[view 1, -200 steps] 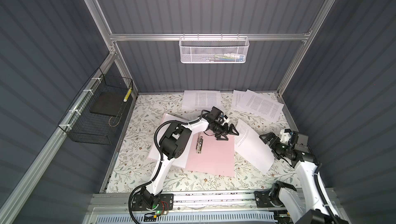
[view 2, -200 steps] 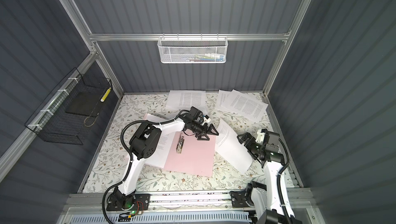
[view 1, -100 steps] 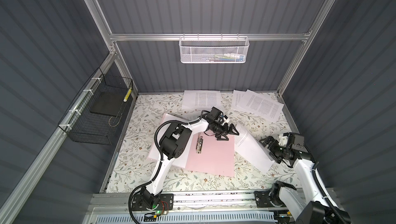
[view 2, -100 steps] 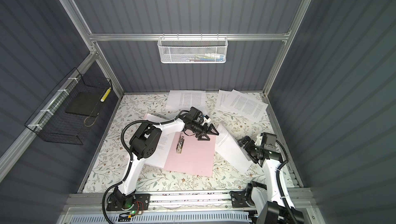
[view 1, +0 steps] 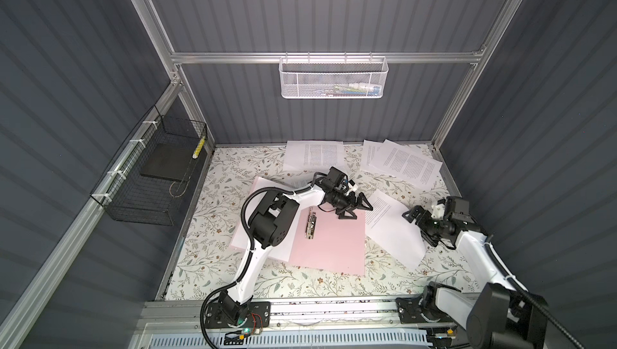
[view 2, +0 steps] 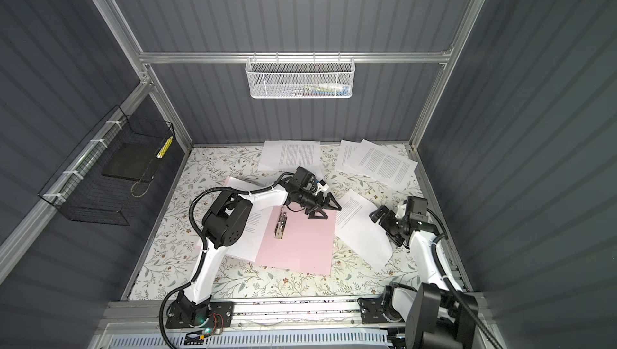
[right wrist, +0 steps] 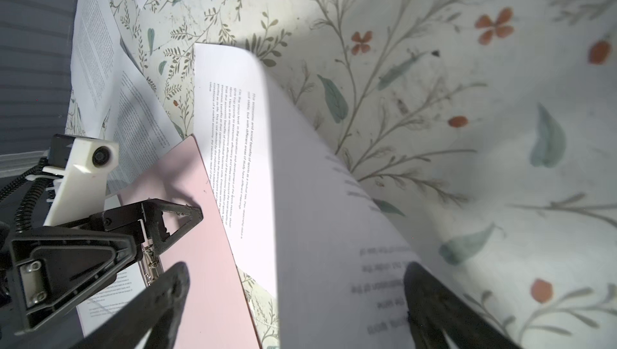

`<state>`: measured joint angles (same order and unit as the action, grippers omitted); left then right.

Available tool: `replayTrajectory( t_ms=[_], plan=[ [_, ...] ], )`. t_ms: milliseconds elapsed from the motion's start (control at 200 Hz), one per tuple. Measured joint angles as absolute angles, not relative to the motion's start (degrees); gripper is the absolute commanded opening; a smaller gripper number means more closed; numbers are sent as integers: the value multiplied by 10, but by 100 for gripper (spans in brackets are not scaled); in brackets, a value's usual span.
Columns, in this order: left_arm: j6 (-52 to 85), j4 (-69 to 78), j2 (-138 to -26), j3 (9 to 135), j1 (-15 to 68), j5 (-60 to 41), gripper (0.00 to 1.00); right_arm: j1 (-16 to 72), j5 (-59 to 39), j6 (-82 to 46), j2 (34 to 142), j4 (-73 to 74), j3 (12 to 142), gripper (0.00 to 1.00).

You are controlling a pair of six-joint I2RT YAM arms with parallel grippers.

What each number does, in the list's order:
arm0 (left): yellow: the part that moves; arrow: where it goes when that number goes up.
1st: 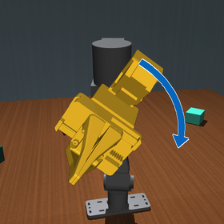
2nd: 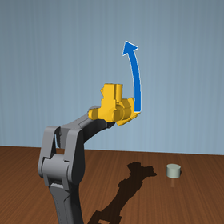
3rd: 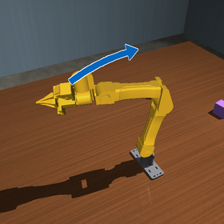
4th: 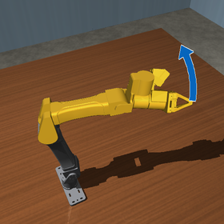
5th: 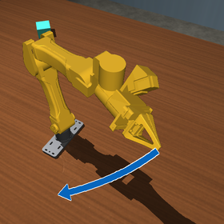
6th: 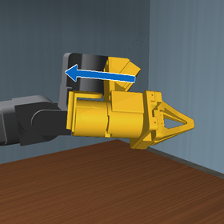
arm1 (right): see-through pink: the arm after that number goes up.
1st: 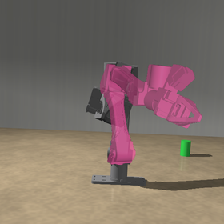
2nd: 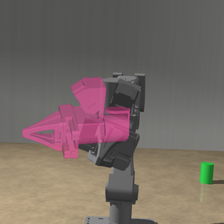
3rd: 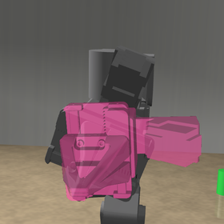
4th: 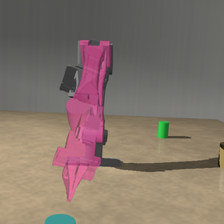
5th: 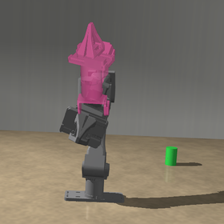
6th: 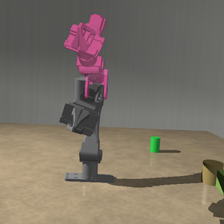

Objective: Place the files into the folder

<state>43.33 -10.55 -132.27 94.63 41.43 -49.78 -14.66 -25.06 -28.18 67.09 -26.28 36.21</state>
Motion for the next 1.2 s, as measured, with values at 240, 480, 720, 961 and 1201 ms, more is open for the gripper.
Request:
replayTrajectory(
  t_ms=[240,480,720,961,1201],
  plan=[
    [438,-96,-1324,943,414,-505,100,-107,-235,-255,813,-276,423,99],
    [439,-91,-1324,940,414,-509,100,-69,-133,-234,829,-317,504,93],
    [447,-82,-1325,938,414,-512,100,-63,-115,-201,885,-355,535,61],
    [449,-74,-1325,934,413,-519,100,-62,-87,-205,877,-396,536,60],
    [450,-72,-1325,933,413,-521,100,-62,-87,-204,813,-419,528,72]
  ],
)
